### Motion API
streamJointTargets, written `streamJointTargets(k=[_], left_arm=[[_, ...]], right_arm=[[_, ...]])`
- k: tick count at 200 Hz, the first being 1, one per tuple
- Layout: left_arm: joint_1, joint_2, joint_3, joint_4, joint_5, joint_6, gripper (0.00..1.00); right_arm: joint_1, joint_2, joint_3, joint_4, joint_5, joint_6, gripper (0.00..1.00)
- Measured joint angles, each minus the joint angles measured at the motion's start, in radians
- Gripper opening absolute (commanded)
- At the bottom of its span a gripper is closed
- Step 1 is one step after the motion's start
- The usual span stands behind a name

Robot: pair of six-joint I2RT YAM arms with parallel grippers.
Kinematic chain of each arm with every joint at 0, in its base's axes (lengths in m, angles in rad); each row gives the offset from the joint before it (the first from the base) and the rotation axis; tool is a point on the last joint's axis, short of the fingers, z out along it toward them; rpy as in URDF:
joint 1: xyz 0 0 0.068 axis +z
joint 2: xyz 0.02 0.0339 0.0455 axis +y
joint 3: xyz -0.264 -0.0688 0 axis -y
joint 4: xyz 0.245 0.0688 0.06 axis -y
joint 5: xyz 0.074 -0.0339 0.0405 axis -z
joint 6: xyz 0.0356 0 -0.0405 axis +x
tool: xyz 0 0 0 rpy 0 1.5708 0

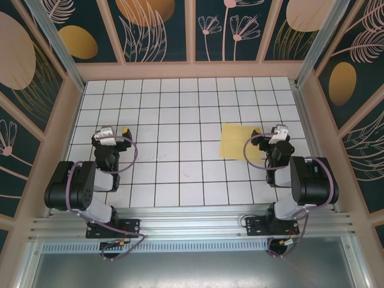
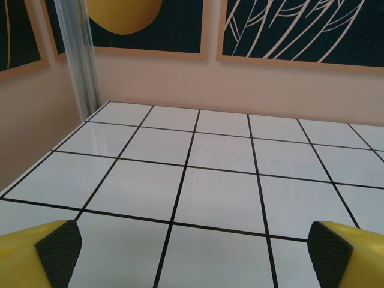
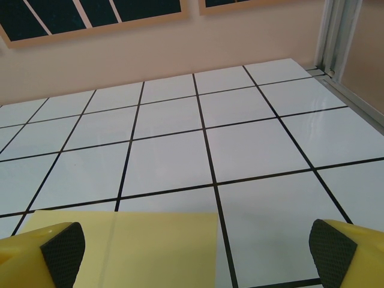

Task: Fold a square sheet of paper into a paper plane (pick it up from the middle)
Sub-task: Move the square sheet of paper to the center of the table.

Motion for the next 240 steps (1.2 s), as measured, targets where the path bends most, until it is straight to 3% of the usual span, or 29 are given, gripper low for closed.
streamJointTargets(k=[85,146,176,209,240], left_arm=[[0.0,0.0,0.0,0.0,0.0,0.0,0.98],[0.0,-0.017,-0.066,0.075,-0.025,-0.004,0.98],[0.0,-0.159,-0.121,0.049,-0.057,-0.01,0.99],[0.001,-0.363,-0.028,-0.12,-0.061,-0.07,0.99],[0.001,-0.513,0.043,-0.343,-0.05,-0.24,0.98]], right_arm=[[0.0,-0.01,0.014,-0.047,-0.019,-0.013,0.99],[0.045,-0.362,0.169,-0.55,0.045,0.093,0.99],[0.046,-0.427,0.359,-0.925,0.047,0.238,0.99],[0.046,-0.431,0.468,-1.154,-0.121,0.343,0.95],[0.075,-0.425,0.46,-1.26,-0.262,0.409,0.91]])
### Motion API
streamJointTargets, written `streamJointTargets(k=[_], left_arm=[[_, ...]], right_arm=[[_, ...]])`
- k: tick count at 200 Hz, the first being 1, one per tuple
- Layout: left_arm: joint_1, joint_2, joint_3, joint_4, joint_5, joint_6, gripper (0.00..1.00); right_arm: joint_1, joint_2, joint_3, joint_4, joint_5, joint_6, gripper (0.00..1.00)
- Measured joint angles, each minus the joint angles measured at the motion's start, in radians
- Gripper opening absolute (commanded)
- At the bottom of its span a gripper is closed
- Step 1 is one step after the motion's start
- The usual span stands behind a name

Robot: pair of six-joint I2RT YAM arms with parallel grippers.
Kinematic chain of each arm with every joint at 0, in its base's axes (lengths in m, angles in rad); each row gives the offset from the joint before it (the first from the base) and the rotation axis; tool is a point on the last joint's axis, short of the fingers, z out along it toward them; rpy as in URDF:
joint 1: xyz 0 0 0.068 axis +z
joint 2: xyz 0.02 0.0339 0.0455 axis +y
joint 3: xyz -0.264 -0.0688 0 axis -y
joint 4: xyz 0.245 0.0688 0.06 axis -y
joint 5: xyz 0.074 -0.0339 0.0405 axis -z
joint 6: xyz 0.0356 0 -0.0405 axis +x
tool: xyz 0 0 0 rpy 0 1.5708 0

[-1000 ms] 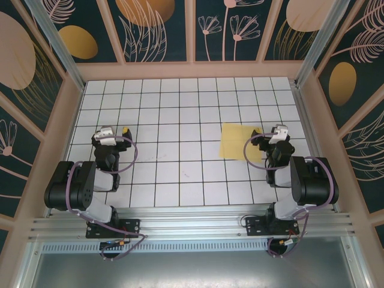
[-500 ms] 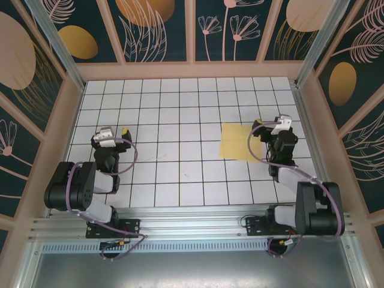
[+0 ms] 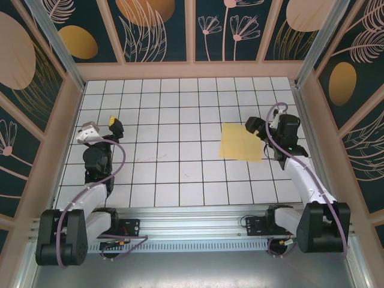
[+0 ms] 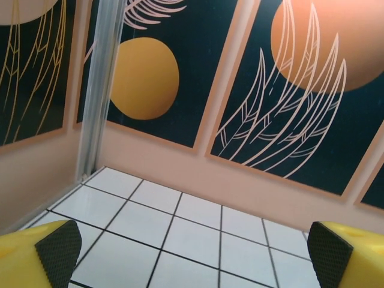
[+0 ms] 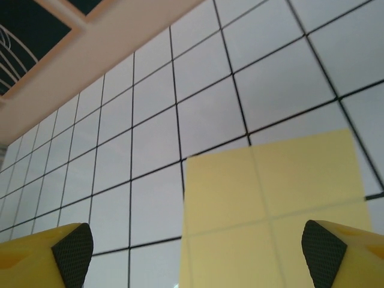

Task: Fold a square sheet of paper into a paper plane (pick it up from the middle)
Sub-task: Move the square sheet of paper to the center of the table.

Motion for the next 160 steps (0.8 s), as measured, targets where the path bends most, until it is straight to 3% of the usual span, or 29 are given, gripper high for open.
streamJointTargets(k=[33,80,108,160], left_arm=[[0.0,-0.144,0.077,-0.304,0.081,-0.183,0.99],[0.0,-0.219,0.068,-0.426,0.332,-0.383,0.98],[0.0,-0.186,0.087,-0.547,0.46,-0.444,0.98],[0.0,-0.179,0.118,-0.75,0.571,-0.46,0.99]], right_arm=[[0.071,0.09,0.001,-0.051,-0.035,0.019,0.87],[0.14,0.353,0.101,-0.131,-0.016,-0.008,0.84],[0.159,0.513,0.23,-0.154,0.011,-0.027,0.82],[0.173,0.701,0.356,-0.161,0.052,-0.04,0.79]])
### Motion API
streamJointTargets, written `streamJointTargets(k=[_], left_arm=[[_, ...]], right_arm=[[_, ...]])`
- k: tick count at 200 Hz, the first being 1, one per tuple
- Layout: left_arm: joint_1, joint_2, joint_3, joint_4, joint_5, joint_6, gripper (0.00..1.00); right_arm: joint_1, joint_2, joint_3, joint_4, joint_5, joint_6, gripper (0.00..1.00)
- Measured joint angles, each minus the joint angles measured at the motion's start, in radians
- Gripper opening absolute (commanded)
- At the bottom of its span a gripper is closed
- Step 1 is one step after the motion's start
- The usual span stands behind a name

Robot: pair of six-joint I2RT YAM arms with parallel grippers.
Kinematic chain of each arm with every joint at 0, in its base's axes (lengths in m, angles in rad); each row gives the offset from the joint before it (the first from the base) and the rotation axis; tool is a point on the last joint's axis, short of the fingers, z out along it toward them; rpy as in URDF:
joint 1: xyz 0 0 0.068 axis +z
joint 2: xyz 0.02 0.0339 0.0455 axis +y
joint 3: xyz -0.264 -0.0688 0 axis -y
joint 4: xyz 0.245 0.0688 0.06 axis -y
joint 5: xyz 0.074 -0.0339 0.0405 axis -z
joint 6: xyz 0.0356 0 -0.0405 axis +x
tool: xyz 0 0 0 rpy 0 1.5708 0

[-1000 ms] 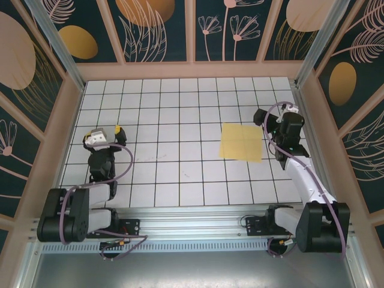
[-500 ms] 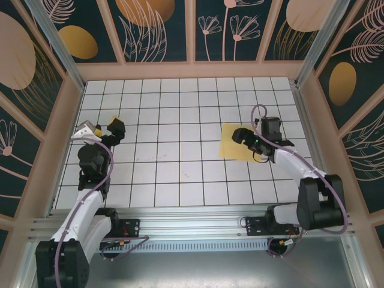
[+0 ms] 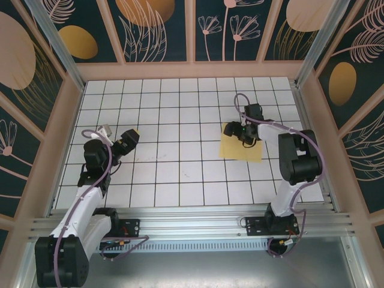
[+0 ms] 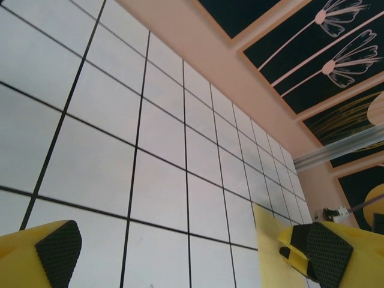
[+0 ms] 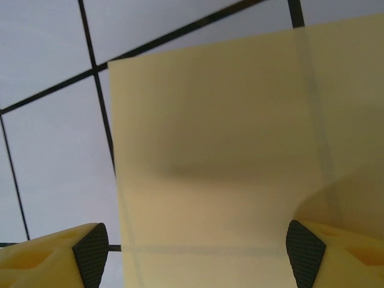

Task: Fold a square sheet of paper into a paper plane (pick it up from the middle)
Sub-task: Move the square sheet of paper to the center of the table.

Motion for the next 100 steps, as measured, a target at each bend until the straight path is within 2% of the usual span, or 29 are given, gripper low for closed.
streamJointTargets(k=[57,100], left_arm=[[0.0,-0.066,0.08,-0.218,0.037,0.023,0.99],[0.0,-0.1,0.15,-0.356,0.038,0.113,0.99]], right_arm=[[0.094,-0.006,-0.031,0.068,0.023,0.004,0.79],[0.245,-0.044,-0.1,0.137,0.066,0.041,0.79]])
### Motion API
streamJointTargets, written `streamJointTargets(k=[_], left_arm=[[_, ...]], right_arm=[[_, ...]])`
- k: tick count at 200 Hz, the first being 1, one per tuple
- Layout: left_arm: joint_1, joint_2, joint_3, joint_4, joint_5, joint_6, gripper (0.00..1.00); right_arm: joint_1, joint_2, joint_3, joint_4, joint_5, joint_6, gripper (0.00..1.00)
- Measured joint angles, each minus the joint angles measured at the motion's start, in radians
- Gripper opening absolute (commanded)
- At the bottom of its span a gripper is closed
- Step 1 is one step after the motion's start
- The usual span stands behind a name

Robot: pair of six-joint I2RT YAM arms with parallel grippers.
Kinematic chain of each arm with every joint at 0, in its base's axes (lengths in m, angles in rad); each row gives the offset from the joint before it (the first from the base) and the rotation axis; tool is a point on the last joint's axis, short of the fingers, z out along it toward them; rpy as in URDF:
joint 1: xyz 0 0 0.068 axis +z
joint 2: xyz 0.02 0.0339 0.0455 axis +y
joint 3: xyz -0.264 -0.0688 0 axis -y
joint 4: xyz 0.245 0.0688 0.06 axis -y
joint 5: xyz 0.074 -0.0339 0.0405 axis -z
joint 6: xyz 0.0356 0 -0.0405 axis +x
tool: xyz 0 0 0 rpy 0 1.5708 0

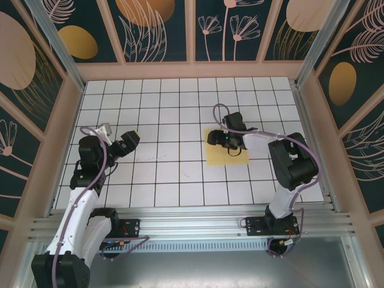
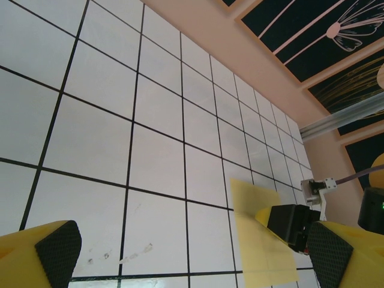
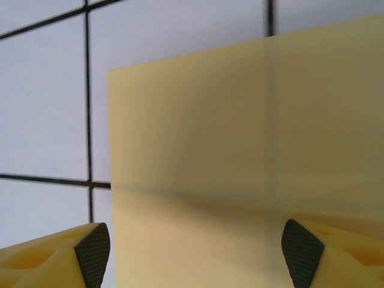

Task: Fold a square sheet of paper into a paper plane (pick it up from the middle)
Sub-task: Move the square sheet of paper to the center of the table.

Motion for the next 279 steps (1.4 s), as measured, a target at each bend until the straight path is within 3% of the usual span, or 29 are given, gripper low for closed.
streamJointTargets(k=[39,78,103,155,226,279], left_arm=[[0.0,-0.003,-0.003,-0.075,0.018,0.052,0.98],[0.0,-0.032,-0.025,-0.091,0.035,0.064,0.98],[0.0,-0.028,-0.027,-0.09,0.046,0.064,0.99],[0.0,0.002,-0.038,-0.084,0.1,0.063,0.99],[-0.001,-0.018,-0.124,0.004,0.166,-0.009,0.99],[-0.088,0.006,-0.177,0.086,0.15,-0.078,0.99]], right_arm=[[0.124,-0.031,-0.033,0.009,0.031,0.073,0.79],[0.183,-0.042,-0.006,-0.079,0.058,0.12,0.8],[0.167,-0.061,0.009,-0.164,0.077,0.124,0.8],[0.03,-0.072,-0.015,-0.178,0.069,0.127,0.79],[0.069,-0.112,-0.091,-0.1,0.068,0.1,0.79],[0.08,-0.053,0.044,-0.245,0.081,0.047,0.8]])
